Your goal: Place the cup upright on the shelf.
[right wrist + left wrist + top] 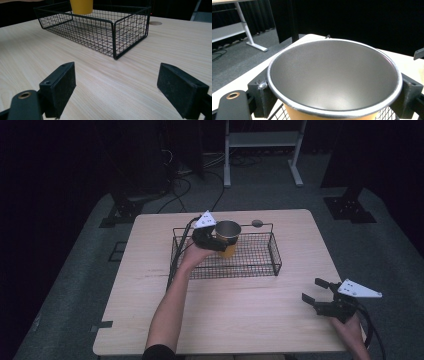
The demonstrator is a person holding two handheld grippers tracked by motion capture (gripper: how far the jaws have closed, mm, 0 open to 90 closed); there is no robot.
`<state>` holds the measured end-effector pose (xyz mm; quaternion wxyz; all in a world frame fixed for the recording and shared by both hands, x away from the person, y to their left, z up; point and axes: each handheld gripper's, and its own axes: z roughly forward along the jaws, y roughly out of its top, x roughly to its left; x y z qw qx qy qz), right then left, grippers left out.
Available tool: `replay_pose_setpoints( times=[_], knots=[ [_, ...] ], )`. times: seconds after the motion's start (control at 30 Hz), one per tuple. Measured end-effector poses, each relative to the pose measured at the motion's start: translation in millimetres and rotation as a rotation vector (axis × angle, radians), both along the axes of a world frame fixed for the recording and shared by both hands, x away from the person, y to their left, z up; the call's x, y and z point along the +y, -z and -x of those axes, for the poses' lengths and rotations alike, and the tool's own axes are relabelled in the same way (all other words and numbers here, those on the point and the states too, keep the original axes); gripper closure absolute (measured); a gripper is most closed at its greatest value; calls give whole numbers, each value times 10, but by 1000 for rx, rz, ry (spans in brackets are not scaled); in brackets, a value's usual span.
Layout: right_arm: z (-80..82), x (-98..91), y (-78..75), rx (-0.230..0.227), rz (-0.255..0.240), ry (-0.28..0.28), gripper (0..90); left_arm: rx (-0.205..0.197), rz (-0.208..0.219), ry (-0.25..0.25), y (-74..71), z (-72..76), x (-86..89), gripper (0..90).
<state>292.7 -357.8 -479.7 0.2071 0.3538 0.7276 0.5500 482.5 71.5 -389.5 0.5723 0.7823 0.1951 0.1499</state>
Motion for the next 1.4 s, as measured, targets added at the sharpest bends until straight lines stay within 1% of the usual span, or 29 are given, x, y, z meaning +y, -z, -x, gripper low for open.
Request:
replay_pose_setpoints(
  times=[0.07, 0.13, 0.23, 0.33, 0.37, 0.43, 0.5, 0.7, 0.77, 0.87, 0.9, 1.07, 1.2, 1.33, 1.4],
  knots=[
    [0, 0, 0, 0, 0, 0, 143, -1, -6, 5, 20, -9, -5, 123],
    [0, 0, 0, 0, 0, 0, 142, 1, -21, 9, 39, -15, -14, 123],
    [0, -1, 0, -1, -1, 0, 143, 9, -20, 17, 68, -23, -19, 123],
    [0, -1, 0, 0, -1, -2, 143, 14, -31, 15, 92, -33, -23, 123],
    [1, 0, 0, 0, 0, -2, 143, 17, -30, 10, 98, -36, -22, 123],
    [1, 0, 0, -1, 0, -3, 142, 18, -25, 16, 118, -40, -17, 122],
    [0, -1, 0, 0, -1, -2, 143, 13, -37, 19, 138, -41, -21, 122],
    [1, 1, 0, 0, 1, -2, 143, 18, -53, 32, 184, -61, -14, 122],
    [2, 1, 0, 0, 2, -2, 143, 32, -47, 46, 199, -71, -7, 122],
    [2, 1, 0, 0, 1, -3, 143, 33, -66, 49, 220, -84, -6, 122],
    [2, 0, 0, 0, 1, -3, 143, 40, -67, 53, 227, -88, -7, 122],
    [2, 0, 0, 0, 1, -4, 143, 60, -101, 77, 264, -95, -29, 121],
    [2, 0, 0, -1, -1, -4, 142, 69, -127, 84, 295, -100, -46, 121],
    [3, 0, 0, 0, 0, -5, 142, 75, -142, 94, 308, -103, -55, 120],
    [2, -2, 0, 0, -2, -6, 143, 70, -166, 94, 315, -103, -64, 120]
  ],
)
